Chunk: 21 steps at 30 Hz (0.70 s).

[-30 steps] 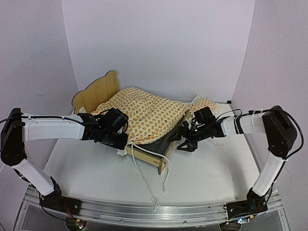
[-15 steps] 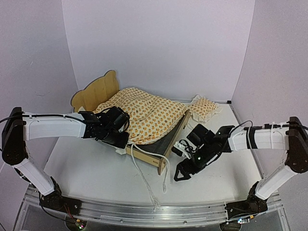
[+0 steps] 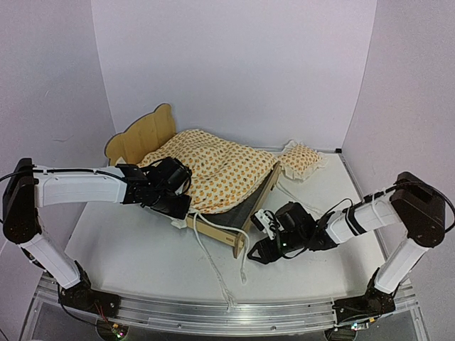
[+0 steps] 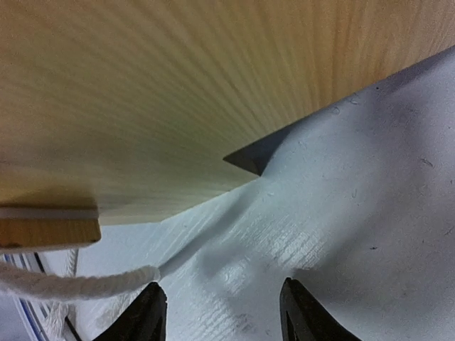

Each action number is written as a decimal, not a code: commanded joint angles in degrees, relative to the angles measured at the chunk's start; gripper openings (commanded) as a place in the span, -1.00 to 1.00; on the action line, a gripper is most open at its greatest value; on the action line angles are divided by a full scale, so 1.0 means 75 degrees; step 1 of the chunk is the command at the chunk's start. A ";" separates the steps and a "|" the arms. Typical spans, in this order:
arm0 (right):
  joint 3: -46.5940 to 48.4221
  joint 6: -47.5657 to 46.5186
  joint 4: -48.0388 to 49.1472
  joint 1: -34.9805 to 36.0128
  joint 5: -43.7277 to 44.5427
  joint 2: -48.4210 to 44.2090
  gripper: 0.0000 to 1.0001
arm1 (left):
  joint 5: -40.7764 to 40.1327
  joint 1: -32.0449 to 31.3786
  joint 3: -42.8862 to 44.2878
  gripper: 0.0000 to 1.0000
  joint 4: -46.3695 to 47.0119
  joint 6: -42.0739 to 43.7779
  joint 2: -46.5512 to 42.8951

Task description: Set up the pet bed

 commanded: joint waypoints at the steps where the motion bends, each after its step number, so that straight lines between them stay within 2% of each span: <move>1: -0.0109 0.0632 0.1964 0.0098 0.0313 0.0317 0.07 | -0.0024 0.0041 0.0356 -0.99 0.0059 0.0036 -0.0019; 7: -0.0197 0.0883 0.2274 0.0389 0.0415 0.0392 -0.02 | -0.0328 0.0051 0.0377 -1.00 0.0048 0.0013 -0.0098; 17: -0.0895 0.1091 0.2101 0.0540 0.0035 -0.0355 0.11 | -0.0287 0.0100 0.0551 -1.00 0.0048 0.0072 0.0000; 21: -0.0779 0.1138 0.2208 0.0663 0.0528 -0.0157 0.09 | -0.0253 0.0100 0.0494 -1.00 0.0048 0.0041 -0.0020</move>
